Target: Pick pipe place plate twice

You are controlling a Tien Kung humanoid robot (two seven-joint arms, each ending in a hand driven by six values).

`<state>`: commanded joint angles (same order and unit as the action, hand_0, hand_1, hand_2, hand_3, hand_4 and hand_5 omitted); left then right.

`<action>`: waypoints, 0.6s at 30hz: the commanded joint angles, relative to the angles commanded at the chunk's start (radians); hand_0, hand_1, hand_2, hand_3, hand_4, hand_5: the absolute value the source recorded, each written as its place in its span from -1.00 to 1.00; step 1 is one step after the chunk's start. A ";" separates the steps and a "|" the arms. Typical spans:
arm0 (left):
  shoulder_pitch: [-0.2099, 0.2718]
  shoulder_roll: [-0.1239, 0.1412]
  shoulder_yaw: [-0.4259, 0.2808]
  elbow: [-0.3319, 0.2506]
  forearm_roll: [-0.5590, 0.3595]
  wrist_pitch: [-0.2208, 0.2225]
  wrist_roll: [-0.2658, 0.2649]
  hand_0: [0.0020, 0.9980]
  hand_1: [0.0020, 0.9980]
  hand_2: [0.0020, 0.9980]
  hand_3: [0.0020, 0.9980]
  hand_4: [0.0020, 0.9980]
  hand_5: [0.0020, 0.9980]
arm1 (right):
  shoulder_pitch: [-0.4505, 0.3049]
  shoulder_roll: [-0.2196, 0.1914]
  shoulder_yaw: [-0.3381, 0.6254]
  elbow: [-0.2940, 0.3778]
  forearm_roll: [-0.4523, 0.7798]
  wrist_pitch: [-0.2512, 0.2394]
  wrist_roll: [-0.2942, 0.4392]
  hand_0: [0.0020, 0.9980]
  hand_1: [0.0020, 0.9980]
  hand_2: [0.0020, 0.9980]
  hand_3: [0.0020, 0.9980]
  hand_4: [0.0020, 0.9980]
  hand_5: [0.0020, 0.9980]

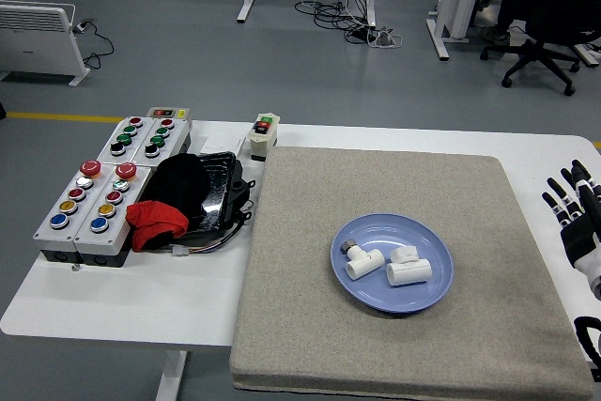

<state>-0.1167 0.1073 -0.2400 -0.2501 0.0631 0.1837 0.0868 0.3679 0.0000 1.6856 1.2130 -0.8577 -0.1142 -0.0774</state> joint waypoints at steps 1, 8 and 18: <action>0.000 0.000 -0.001 0.000 0.001 0.000 0.000 0.25 0.18 0.04 0.18 -0.47 1.00 | 0.000 0.000 0.000 -0.001 0.000 0.002 0.003 0.79 0.67 0.80 0.71 0.10 0.30; 0.000 -0.001 -0.003 0.000 0.005 0.000 0.001 0.25 0.18 0.04 0.18 -0.47 1.00 | -0.008 0.000 0.003 -0.002 -0.001 0.005 0.015 0.82 0.69 0.81 0.71 0.10 0.31; 0.003 -0.002 -0.002 0.001 0.004 0.001 0.000 0.25 0.18 0.04 0.18 -0.47 1.00 | -0.014 0.000 -0.002 -0.006 -0.002 0.009 0.026 0.85 0.71 0.82 0.71 0.10 0.33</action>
<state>-0.1141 0.1054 -0.2423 -0.2493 0.0672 0.1845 0.0870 0.3540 0.0000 1.6832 1.2073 -0.8601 -0.1051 -0.0513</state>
